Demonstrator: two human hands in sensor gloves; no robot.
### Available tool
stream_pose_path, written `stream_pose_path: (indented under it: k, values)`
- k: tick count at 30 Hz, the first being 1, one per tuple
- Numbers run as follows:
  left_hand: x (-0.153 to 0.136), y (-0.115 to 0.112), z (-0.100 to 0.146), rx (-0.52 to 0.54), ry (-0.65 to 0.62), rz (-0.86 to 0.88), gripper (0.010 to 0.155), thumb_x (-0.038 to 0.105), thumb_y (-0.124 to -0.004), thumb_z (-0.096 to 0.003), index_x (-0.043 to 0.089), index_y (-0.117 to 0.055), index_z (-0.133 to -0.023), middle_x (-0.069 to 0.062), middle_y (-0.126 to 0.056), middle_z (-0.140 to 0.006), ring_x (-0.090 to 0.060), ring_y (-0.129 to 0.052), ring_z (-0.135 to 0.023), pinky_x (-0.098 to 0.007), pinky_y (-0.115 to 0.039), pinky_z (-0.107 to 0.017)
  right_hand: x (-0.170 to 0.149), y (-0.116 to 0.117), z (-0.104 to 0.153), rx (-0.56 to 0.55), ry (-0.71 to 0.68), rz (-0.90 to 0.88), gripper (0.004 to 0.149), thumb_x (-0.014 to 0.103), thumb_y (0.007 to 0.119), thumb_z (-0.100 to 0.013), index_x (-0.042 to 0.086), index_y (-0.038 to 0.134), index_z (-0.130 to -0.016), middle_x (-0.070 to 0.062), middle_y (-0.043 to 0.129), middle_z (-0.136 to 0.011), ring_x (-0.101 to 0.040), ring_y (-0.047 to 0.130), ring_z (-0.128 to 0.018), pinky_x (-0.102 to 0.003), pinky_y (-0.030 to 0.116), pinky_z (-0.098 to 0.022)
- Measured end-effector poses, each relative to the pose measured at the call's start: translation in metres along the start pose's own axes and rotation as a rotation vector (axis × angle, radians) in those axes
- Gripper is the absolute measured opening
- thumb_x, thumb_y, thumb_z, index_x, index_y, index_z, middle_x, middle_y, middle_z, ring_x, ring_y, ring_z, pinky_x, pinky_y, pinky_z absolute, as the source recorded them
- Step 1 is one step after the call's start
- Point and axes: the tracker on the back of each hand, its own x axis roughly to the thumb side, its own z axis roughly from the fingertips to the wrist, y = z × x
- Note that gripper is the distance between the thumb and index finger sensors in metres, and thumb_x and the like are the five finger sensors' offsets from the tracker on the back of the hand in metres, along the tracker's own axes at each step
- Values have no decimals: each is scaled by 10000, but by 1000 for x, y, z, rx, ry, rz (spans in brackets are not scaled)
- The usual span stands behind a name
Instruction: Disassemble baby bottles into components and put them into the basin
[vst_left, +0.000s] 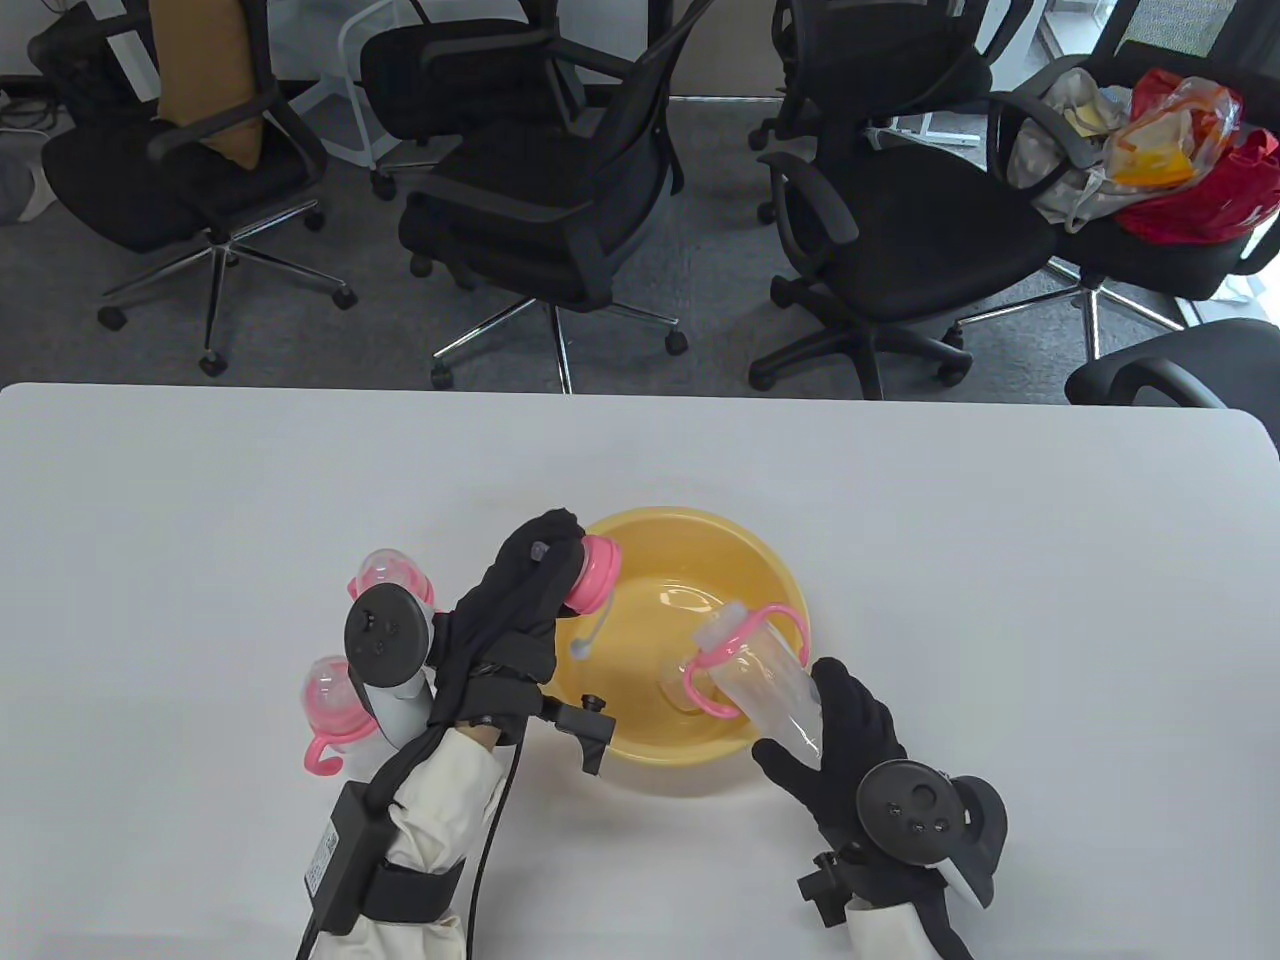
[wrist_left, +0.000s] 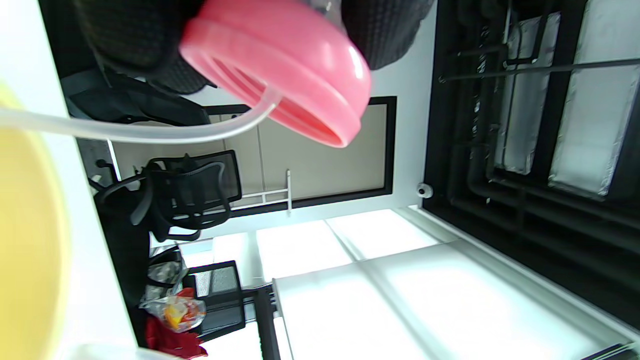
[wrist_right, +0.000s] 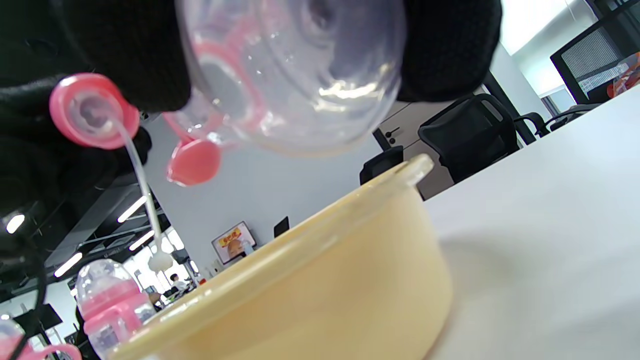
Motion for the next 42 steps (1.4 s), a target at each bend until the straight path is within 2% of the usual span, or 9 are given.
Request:
stream_pose_path:
  k: [10, 15, 22, 33, 42]
  values:
    - [-42, -19, -5, -98, 125, -181, 520, 280, -742, -618, -41, -732, -1027, -357, -780, -986, -552, -844, -778, -532, -830, -498, -3, -4, 2, -44, 5, -62, 878, 528, 790, -515, 22, 387, -1108, -250, 581, -1061, -496, 688, -817, -523, 723, -607]
    - [-56, -30, -12, -230, 234, -331, 519, 267, -741, -620, -54, -731, -1028, -373, -778, -982, -566, -838, -773, -543, -823, -495, -3, -5, 2, -47, 8, -81, 875, 529, 787, -517, 22, 387, -1108, -252, 579, -1061, -496, 688, -816, -522, 723, -607]
    - [-71, -42, -25, -321, 363, -525, 522, 260, -733, -625, -57, -720, -1039, -377, -766, -995, -572, -828, -790, -551, -817, -510, -4, -4, 2, -51, 7, -112, 875, 532, 783, -519, 22, 386, -1108, -249, 579, -1061, -495, 688, -817, -520, 723, -607]
    - [-99, -62, -37, -414, 524, -588, 533, 248, -718, -631, -65, -690, -1061, -390, -735, -1018, -587, -806, -814, -562, -803, -535, -6, -5, 2, -55, 12, -158, 872, 535, 778, -522, 22, 385, -1109, -250, 580, -1061, -494, 688, -816, -519, 723, -606]
    - [-116, -66, -40, -489, 604, -660, 561, 242, -698, -638, -78, -633, -1094, -403, -694, -1044, -599, -774, -847, -579, -776, -569, -6, -5, 2, -47, 5, -169, 871, 535, 777, -522, 21, 390, -1108, -250, 584, -1059, -495, 690, -813, -520, 724, -603]
